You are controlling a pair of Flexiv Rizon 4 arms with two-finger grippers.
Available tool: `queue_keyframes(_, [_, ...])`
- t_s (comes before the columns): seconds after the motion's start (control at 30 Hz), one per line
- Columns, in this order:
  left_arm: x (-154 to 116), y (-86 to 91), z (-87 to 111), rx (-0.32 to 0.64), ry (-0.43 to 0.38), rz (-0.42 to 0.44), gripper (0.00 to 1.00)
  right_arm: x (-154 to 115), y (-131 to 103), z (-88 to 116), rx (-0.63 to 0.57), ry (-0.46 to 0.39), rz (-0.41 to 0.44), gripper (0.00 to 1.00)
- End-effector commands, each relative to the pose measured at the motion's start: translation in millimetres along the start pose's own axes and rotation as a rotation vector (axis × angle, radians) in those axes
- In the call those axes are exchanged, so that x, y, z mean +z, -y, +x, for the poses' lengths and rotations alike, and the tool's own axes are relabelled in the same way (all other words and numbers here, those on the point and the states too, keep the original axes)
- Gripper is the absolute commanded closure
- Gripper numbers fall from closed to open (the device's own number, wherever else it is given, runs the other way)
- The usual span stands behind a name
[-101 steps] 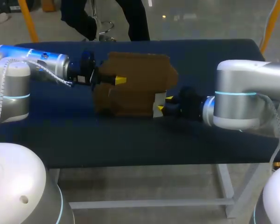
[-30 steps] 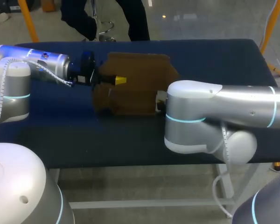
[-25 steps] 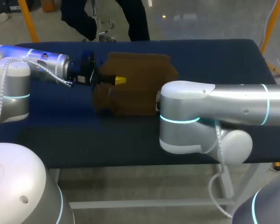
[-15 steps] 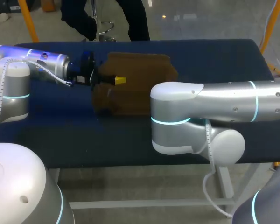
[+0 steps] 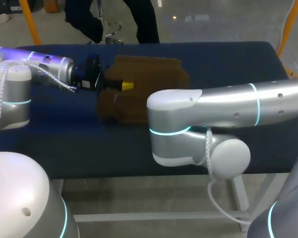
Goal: Assemble the packaging by folding the flat box into shape, placing the metal phone stand inside, and closing the box properly
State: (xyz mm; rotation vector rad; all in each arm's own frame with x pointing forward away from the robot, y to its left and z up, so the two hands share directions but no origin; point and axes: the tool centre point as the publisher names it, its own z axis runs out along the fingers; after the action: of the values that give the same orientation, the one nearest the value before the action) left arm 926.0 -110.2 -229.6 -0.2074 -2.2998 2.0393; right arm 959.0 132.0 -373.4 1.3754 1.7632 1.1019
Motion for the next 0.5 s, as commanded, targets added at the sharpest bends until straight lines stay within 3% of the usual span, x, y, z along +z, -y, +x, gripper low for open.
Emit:
queue_keyframes(0.03, [4,3.9,-0.5,0.008,-0.012,-0.043,0.0,-1,0,7,0.001,0.1,-0.003,1.0])
queue_keyframes(0.5, [5,15.2,13.4,0.07,-0.039,-0.115,0.0,-11,-3,-6,0.035,0.024,-0.004,1.0])
